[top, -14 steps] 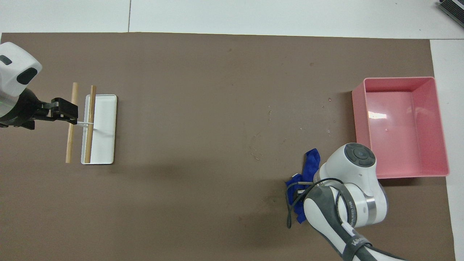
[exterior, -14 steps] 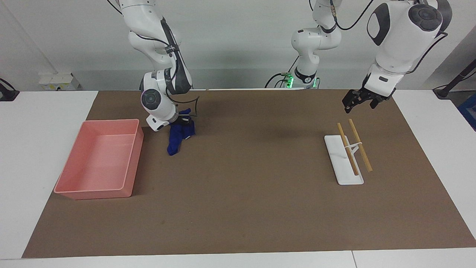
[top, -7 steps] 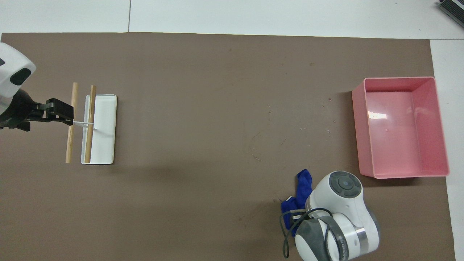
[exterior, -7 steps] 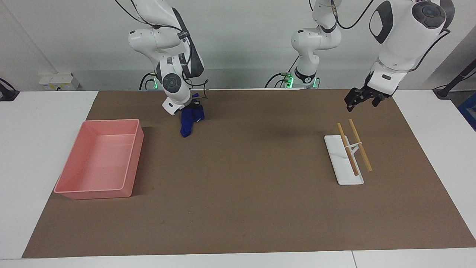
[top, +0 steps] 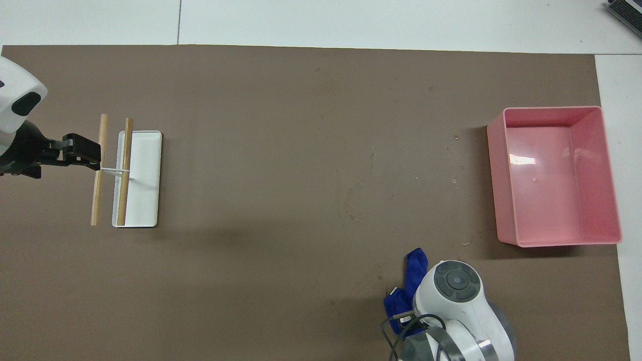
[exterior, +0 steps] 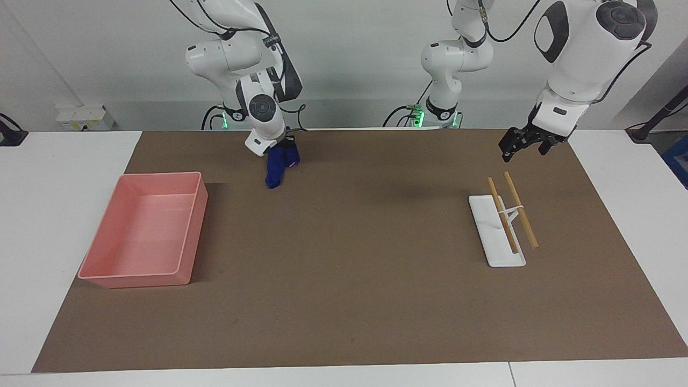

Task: Wipe water with towel using both arms

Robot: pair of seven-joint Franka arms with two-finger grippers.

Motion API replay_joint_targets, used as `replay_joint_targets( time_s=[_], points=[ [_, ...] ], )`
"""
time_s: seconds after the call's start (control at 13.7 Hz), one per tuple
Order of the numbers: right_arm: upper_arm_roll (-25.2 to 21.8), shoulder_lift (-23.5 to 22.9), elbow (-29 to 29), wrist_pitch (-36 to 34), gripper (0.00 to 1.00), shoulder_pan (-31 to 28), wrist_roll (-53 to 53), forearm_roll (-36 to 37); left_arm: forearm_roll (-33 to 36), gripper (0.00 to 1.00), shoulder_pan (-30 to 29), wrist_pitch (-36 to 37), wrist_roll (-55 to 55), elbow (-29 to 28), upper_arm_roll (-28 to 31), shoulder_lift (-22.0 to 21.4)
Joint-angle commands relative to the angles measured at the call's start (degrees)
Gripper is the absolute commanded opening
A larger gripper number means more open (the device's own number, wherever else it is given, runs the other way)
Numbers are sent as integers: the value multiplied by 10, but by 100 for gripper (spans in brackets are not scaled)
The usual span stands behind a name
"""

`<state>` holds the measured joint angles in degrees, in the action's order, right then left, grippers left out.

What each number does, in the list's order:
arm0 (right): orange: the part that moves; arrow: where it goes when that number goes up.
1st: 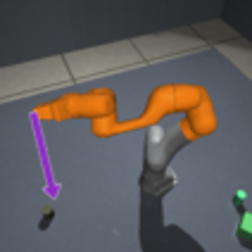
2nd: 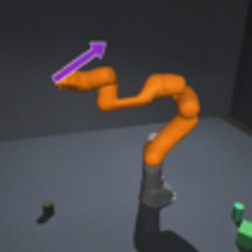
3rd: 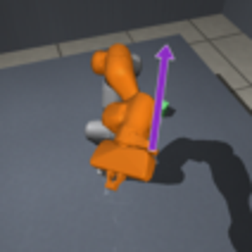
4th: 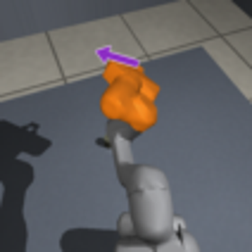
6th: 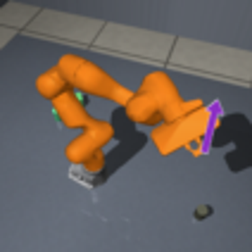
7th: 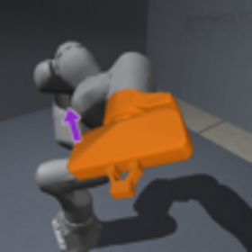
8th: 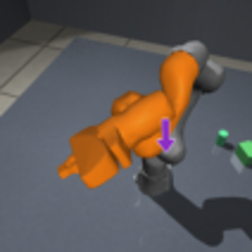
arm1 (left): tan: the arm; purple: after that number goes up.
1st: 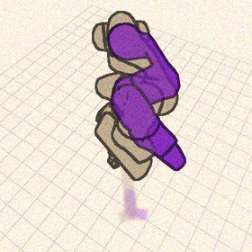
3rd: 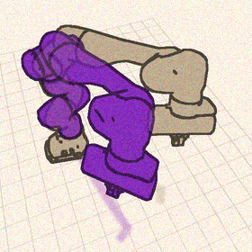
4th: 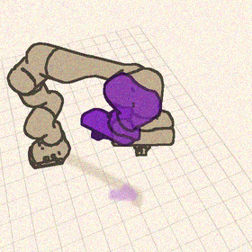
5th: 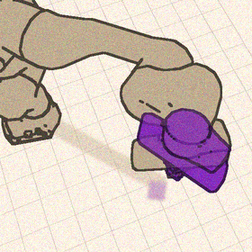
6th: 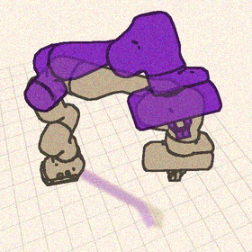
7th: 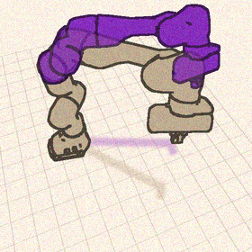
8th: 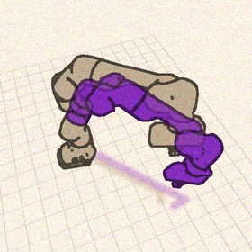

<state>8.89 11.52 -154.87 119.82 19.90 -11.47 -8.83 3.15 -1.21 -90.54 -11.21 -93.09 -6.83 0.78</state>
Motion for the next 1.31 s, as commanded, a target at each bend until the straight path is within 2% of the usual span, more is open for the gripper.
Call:
replay_joint_targets(
  time_s=[0.0,0.22,0.36,0.51,0.73,0.8,0.95,1.24],
  points=[
    [-1,11,-11,16,0,-27,57,35,-7,100,-3,-10,2,-8,-1,-16],
    [-2,-1,-10,43,0,-91,125,71,-7,100,2,-10,0,-9,-1,-23],
    [-1,-18,-2,74,0,-163,187,107,-7,100,0,-10,3,-10,0,-24],
    [-1,-31,19,78,0,-225,252,117,-7,100,1,-7,1,-10,0,-24],
    [-3,-33,51,65,0,-260,271,117,-7,100,0,-6,1,-13,0,-27],
    [-5,-29,63,45,0,-261,266,117,-7,100,-1,-6,1,-14,0,-27],
    [-5,-10,109,-38,0,-270,248,117,-7,100,-3,-6,1,-14,0,-27],
    [-6,65,212,-233,0,-271,199,116,-7,100,-3,-6,1,-14,0,-27]
  ],
)
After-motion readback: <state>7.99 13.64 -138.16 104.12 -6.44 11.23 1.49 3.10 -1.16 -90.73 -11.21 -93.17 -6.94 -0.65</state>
